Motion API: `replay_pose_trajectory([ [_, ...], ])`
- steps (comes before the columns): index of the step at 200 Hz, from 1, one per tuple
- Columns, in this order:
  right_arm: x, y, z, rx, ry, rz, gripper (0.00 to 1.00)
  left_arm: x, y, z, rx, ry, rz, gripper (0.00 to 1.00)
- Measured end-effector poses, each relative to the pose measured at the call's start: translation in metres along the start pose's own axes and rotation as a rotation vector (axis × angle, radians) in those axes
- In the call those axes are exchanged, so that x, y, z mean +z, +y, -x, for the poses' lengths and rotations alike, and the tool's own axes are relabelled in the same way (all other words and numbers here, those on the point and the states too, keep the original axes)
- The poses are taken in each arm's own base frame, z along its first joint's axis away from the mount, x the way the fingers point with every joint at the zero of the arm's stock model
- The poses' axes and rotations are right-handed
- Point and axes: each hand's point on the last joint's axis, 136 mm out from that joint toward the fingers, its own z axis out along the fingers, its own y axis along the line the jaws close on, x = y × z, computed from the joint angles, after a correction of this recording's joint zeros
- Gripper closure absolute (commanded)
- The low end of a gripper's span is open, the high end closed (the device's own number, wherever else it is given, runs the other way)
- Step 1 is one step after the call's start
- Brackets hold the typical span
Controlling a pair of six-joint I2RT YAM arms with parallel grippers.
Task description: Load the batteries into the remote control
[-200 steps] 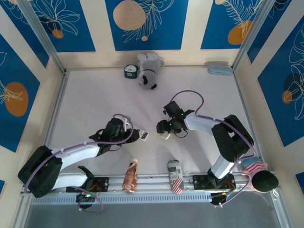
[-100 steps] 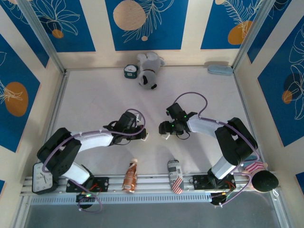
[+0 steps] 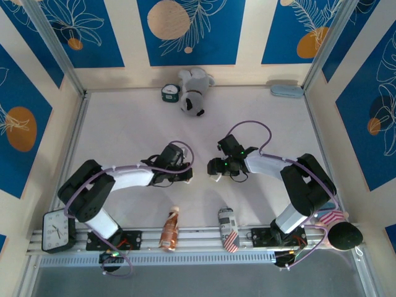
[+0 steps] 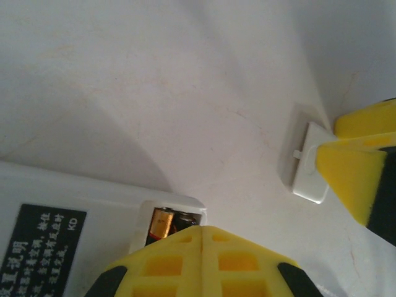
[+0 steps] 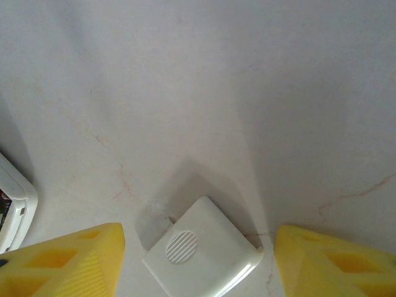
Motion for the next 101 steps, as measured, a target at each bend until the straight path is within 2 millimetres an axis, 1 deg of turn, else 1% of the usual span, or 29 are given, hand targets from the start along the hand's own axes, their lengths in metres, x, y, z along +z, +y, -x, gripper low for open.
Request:
replay_pose_trajectory([
  [18,0.0,0.0,0.0,0.0,0.0,0.0,0.33,0.003,0.002,-0.002,0.007,0.01,0.012,1.0],
  [48,0.0,0.0,0.0,0.0,0.0,0.0,0.33,0.007,0.0,-0.003,0.017,0.019,0.022,1.0],
  [101,0.0,0.0,0.0,0.0,0.0,0.0,0.33,0.011,-0.003,0.0,0.028,0.017,0.044,1.0],
])
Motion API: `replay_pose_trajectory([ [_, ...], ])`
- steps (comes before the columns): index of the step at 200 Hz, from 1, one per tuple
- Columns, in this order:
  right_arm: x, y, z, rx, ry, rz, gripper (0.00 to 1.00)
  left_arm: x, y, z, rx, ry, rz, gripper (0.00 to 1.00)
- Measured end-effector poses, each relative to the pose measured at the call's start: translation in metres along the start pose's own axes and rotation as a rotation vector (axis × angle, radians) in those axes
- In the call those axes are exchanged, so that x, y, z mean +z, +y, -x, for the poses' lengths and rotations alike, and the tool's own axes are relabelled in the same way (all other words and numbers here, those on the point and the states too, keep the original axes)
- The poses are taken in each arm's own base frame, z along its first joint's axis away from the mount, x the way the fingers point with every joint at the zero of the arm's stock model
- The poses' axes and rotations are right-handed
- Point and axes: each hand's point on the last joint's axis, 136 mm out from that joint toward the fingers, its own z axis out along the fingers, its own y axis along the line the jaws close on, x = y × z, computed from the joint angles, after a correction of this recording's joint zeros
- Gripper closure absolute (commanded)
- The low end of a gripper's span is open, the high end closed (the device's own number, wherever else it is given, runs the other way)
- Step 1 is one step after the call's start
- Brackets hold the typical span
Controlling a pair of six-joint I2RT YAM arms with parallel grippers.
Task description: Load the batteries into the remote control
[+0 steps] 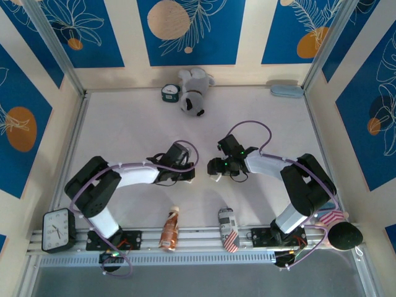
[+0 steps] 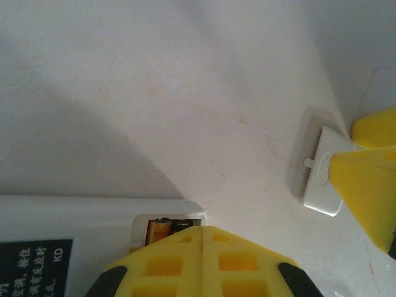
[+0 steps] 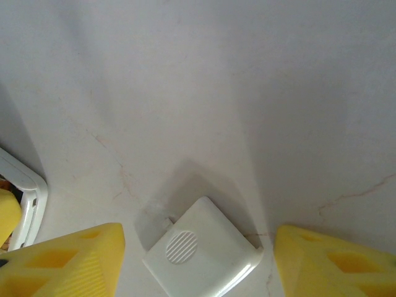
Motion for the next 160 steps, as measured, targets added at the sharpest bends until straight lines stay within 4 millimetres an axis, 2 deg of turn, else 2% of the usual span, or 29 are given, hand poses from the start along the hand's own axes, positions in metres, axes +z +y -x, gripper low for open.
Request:
replay_pose_trajectory([
  [9,0.0,0.0,0.0,0.0,0.0,0.001,0.33,0.0,0.0,0.0,0.0,-0.001,-0.001,0.99],
  [25,-0.001,0.001,0.0,-0.001,0.0,0.004,0.33,-0.002,0.001,0.0,0.0,-0.004,0.005,0.92],
  [44,-0.002,0.003,0.001,-0.005,-0.006,0.009,0.33,-0.01,0.003,-0.002,-0.001,-0.004,0.026,0.75],
  [55,-0.002,0.005,0.0,-0.015,-0.007,0.013,0.33,-0.02,0.002,0.0,0.014,-0.014,0.031,0.62],
  [70,-0.001,0.008,-0.002,-0.032,-0.004,0.017,0.33,-0.037,-0.003,0.007,0.025,-0.053,0.027,0.5],
  [86,0.0,0.014,-0.006,-0.057,0.004,0.022,0.33,-0.057,-0.01,0.016,0.042,-0.104,0.019,0.46],
  [119,0.002,0.025,-0.02,-0.113,0.03,0.024,0.33,-0.092,-0.021,0.032,0.064,-0.206,-0.011,0.44],
  [142,0.002,0.032,-0.029,-0.141,0.045,0.023,0.33,-0.103,-0.021,0.033,0.067,-0.238,-0.016,0.42],
  [160,0.003,0.033,-0.034,-0.166,0.05,0.001,0.33,-0.103,-0.015,0.029,0.066,-0.238,-0.006,0.41],
])
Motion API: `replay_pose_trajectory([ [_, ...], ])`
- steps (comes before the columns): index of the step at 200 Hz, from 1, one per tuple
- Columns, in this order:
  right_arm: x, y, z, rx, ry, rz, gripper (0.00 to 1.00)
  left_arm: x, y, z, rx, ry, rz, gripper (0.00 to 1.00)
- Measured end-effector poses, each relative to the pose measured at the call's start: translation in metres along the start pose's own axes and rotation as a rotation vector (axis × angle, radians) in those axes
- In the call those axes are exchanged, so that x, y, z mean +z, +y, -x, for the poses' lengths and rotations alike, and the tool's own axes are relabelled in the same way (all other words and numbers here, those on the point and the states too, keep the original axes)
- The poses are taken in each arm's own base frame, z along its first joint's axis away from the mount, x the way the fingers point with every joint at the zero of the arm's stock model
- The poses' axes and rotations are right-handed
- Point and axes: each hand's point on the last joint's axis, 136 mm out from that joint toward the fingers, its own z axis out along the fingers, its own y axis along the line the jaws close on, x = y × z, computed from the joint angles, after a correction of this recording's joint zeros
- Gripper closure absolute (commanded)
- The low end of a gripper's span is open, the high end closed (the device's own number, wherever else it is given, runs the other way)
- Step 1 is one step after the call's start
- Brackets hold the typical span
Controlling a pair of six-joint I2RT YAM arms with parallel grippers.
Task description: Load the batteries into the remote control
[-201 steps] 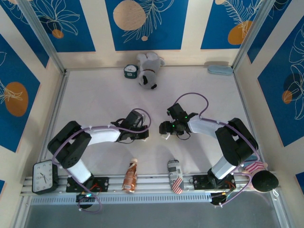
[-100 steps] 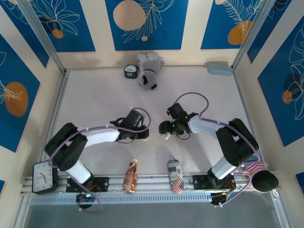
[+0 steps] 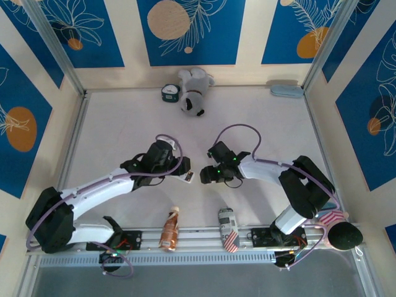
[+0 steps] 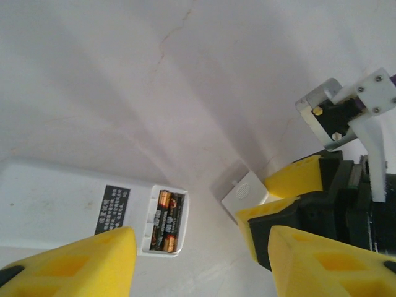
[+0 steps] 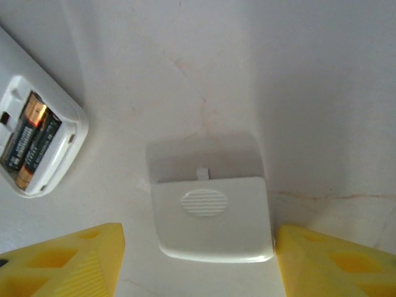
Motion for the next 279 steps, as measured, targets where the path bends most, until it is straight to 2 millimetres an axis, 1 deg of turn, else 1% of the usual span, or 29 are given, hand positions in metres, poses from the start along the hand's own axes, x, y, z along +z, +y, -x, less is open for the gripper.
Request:
replay_pose_trajectory([
  [15,0.0,0.0,-0.002,-0.022,0.001,-0.032,0.33,0.0,0.005,-0.004,-0.001,0.004,0.009,0.4],
  [33,-0.001,0.001,0.0,-0.056,-0.015,-0.074,0.33,-0.001,0.008,-0.008,-0.002,0.008,0.013,0.38],
  [40,0.0,0.001,0.0,-0.069,-0.018,-0.089,0.33,-0.002,0.009,-0.009,-0.002,0.008,0.013,0.35],
  [46,0.001,0.002,0.001,-0.079,-0.02,-0.101,0.33,-0.002,0.01,-0.01,-0.002,0.009,0.014,0.35],
  [69,0.006,0.002,0.0,-0.121,-0.023,-0.145,0.33,-0.003,0.013,-0.014,-0.006,0.011,0.016,0.35],
  [78,0.007,0.002,0.0,-0.139,-0.025,-0.163,0.35,-0.003,0.015,-0.015,-0.007,0.012,0.018,0.35],
  [144,0.008,0.002,-0.002,-0.201,-0.038,-0.21,0.36,-0.005,0.017,-0.015,-0.011,0.005,0.018,0.35],
  [198,0.008,-0.001,-0.004,-0.208,-0.037,-0.233,0.36,-0.004,0.02,-0.018,-0.012,0.012,0.024,0.35],
  [230,0.008,-0.003,-0.004,-0.208,-0.041,-0.243,0.43,-0.004,0.021,-0.019,-0.02,0.014,0.026,0.35],
  [241,0.008,-0.004,-0.004,-0.205,-0.042,-0.246,0.48,-0.004,0.021,-0.019,-0.024,0.014,0.026,0.35],
  [252,0.007,-0.004,-0.004,-0.207,-0.047,-0.247,0.49,-0.004,0.021,-0.019,-0.028,0.014,0.027,0.35],
  [260,0.007,-0.003,-0.004,-0.208,-0.05,-0.247,0.52,-0.004,0.021,-0.019,-0.029,0.014,0.027,0.35],
  [279,0.004,-0.002,-0.006,-0.223,-0.057,-0.249,0.52,-0.003,0.023,-0.02,-0.031,0.015,0.03,0.34],
])
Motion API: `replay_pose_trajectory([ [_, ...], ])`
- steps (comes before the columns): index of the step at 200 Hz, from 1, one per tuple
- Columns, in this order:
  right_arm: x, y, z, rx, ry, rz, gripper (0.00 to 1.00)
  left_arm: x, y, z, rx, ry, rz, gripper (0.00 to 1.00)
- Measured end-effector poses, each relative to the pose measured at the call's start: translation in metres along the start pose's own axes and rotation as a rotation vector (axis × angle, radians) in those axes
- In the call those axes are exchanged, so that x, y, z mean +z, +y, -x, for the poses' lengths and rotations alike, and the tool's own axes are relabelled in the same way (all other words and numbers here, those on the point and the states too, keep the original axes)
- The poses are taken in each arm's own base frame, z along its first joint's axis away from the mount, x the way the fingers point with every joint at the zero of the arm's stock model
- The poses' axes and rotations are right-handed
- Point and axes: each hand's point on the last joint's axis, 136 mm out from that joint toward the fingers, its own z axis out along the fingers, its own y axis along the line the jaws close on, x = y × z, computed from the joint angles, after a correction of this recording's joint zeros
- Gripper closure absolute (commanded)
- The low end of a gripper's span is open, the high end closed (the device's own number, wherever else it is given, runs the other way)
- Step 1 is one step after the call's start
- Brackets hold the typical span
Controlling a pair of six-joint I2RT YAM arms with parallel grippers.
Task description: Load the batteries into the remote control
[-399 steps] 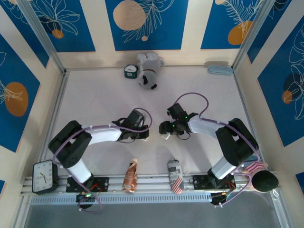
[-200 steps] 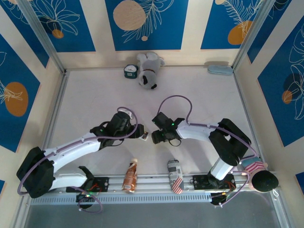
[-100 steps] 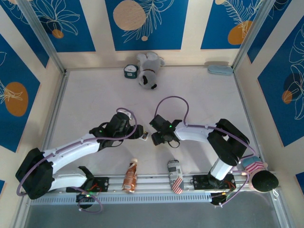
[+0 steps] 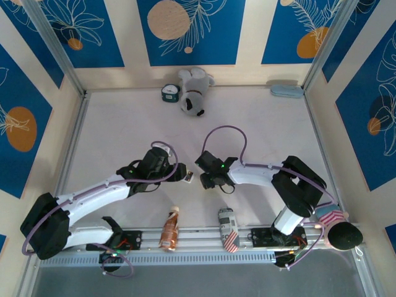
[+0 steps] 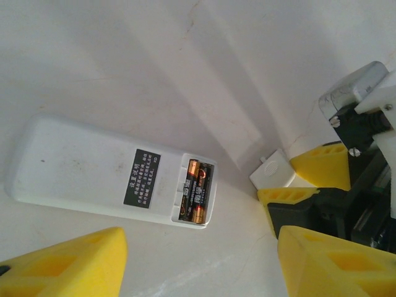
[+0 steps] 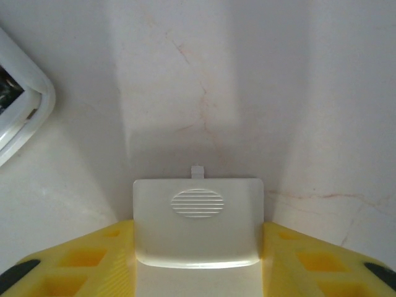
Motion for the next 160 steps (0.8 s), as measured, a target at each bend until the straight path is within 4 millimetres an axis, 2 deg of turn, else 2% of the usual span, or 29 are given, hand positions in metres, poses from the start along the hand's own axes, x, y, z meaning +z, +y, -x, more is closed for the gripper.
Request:
replay_pose_trajectory([
  [42,-0.01,0.011,-0.004,-0.09,-0.016,-0.001,0.52,0.005,0.02,-0.009,-0.041,0.011,0.037,0.33],
  [58,-0.014,0.021,-0.003,-0.154,-0.027,0.007,0.52,0.008,0.034,-0.013,-0.071,0.017,0.059,0.26],
  [95,-0.023,0.044,0.0,-0.302,-0.06,0.041,0.52,0.012,0.063,-0.024,-0.155,0.027,0.092,0.26],
  [118,-0.026,0.051,0.006,-0.358,-0.083,0.053,0.52,0.012,0.071,-0.025,-0.199,0.019,0.084,0.44],
  [135,-0.027,0.056,0.013,-0.379,-0.096,0.056,0.52,0.013,0.074,-0.023,-0.215,0.012,0.069,0.66],
  [160,-0.027,0.062,0.022,-0.395,-0.107,0.059,0.52,0.023,0.073,-0.022,-0.226,0.017,0.05,0.76],
])
